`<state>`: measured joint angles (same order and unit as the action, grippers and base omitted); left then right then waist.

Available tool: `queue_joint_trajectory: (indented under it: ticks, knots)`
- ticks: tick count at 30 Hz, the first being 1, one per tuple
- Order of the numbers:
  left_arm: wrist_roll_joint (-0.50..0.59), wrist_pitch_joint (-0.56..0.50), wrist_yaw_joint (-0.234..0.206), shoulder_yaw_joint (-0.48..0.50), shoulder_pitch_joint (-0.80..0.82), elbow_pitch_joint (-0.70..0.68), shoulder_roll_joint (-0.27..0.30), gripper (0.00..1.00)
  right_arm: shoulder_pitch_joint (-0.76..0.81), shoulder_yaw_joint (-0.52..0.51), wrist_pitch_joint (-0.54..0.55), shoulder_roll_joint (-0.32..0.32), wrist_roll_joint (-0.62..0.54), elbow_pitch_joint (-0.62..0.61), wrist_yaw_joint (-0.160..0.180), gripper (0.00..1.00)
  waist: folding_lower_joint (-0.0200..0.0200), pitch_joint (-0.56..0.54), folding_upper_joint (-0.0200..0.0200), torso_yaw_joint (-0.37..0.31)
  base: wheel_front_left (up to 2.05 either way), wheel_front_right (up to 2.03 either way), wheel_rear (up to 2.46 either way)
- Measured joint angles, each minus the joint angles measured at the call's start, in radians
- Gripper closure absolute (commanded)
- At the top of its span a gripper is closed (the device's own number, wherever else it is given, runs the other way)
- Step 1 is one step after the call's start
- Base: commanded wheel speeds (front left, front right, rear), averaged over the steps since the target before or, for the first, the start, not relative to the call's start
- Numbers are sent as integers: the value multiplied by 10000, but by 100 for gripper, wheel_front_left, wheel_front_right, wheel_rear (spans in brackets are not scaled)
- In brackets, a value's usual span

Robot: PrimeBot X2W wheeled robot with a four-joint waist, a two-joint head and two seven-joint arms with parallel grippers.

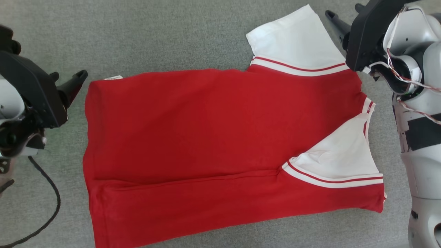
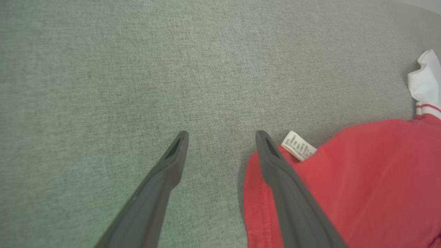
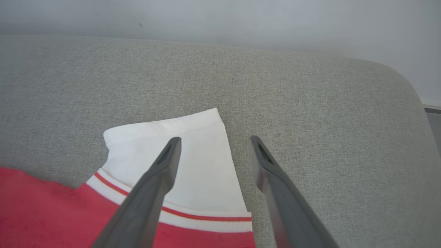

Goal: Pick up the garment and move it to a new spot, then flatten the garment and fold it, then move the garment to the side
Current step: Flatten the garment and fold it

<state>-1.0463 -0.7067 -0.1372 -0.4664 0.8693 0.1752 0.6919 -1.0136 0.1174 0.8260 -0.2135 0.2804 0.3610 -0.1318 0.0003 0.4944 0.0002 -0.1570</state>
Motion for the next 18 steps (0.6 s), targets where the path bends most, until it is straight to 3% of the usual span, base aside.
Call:
queue_joint_trajectory:
  ticks: [10,18]
  knots:
    - [-387,-1452,-769,-31,98,-1231,554,0,-378,150,-483,-238,42,840,0,0,-4,118,-1,46,0,0,0]
    - [-430,-1607,-1051,-194,-136,-1695,554,0,-744,161,-729,-178,46,1304,0,0,-3,274,0,25,0,0,0]
